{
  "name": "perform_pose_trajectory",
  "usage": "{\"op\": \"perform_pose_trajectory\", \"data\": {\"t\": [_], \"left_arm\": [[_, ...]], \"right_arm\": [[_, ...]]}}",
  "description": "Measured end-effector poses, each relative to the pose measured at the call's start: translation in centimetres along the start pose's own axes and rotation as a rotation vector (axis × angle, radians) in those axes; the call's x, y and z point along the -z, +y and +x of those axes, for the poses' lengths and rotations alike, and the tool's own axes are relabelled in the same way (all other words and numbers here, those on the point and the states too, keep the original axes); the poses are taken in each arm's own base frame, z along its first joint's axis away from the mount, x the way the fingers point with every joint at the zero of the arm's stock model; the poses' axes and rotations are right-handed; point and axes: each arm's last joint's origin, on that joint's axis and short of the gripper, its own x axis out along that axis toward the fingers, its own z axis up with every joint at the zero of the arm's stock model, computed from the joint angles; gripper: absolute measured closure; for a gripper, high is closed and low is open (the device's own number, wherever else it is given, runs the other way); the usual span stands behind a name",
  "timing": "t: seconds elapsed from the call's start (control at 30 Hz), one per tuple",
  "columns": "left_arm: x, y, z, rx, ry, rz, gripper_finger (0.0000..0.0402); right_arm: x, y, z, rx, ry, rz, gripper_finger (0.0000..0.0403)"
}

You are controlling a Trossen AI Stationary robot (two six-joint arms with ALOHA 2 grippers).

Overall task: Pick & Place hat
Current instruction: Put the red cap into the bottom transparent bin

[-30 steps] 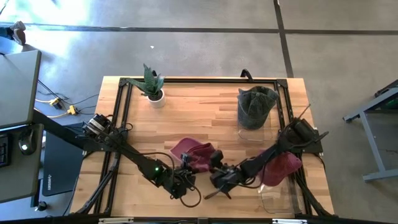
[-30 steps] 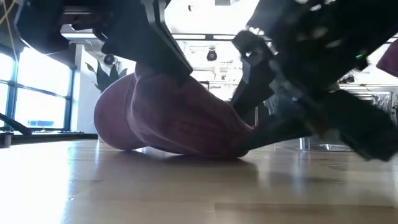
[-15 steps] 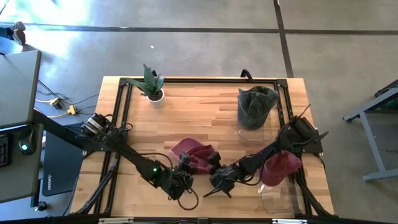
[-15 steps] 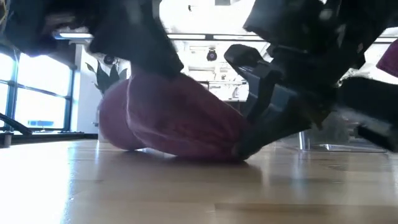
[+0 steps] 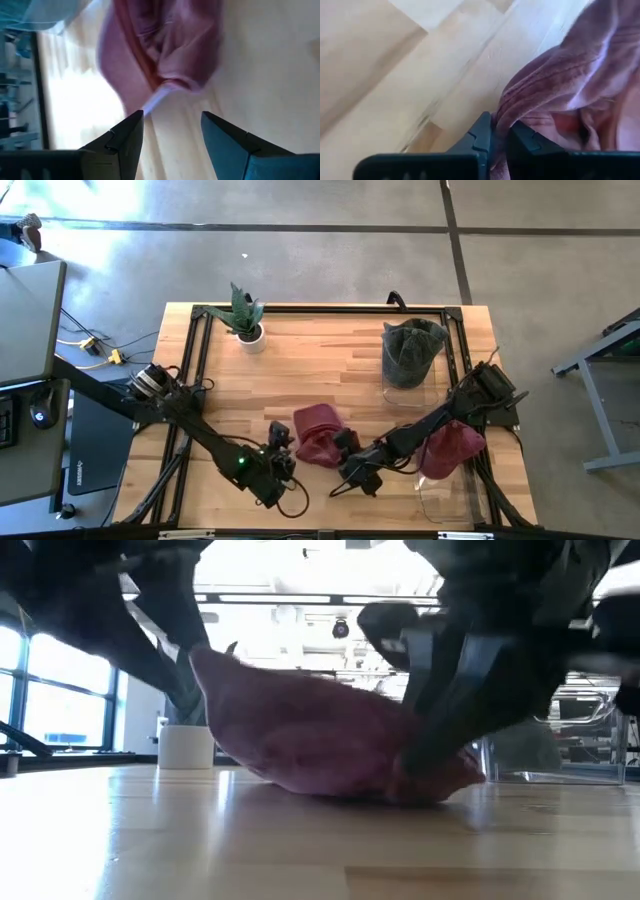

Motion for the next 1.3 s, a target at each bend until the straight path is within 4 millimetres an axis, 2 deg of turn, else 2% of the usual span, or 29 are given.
{"op": "perform_pose_trajectory", "data": {"t": [0.2, 0.3, 0.4, 0.53, 0.7, 0.87, 1.0, 1.3], "left_arm": [[0.9, -0.7, 2.0, -0.108, -0.014, 0.050, 0.0209], [1.2, -1.0, 3.5, -0.044, -0.008, 0.073, 0.0209], [1.5, -1.0, 4.1, -0.004, 0.007, 0.066, 0.0212], [2.2, -1.7, 5.5, 0.001, 0.061, 0.092, 0.0236], [1.7, -1.7, 6.1, 0.028, 0.033, 0.081, 0.0306], [1.6, -1.4, 6.4, 0.049, 0.034, 0.061, 0.0389], [1.5, -1.2, 6.3, -0.024, 0.029, 0.068, 0.0387], [1.7, -0.9, 6.3, -0.125, 0.040, 0.087, 0.0396]], "right_arm": [[-1.2, 0.0, -2.0, -0.030, -0.065, 0.009, 0.0356], [-1.6, -0.1, -2.6, -0.035, -0.093, 0.010, 0.0360], [-1.7, 0.0, -2.8, -0.064, -0.105, 0.007, 0.0372], [-1.8, 0.4, -2.8, -0.162, -0.127, -0.002, 0.0374], [-1.9, 0.6, -3.1, -0.199, -0.143, 0.016, 0.0358], [-2.2, 0.7, -3.4, -0.258, -0.169, 0.021, 0.0370], [-2.3, 0.7, -3.5, -0.303, -0.190, 0.024, 0.0375], [-2.5, 0.8, -3.6, -0.353, -0.219, 0.053, 0.0360]]}}
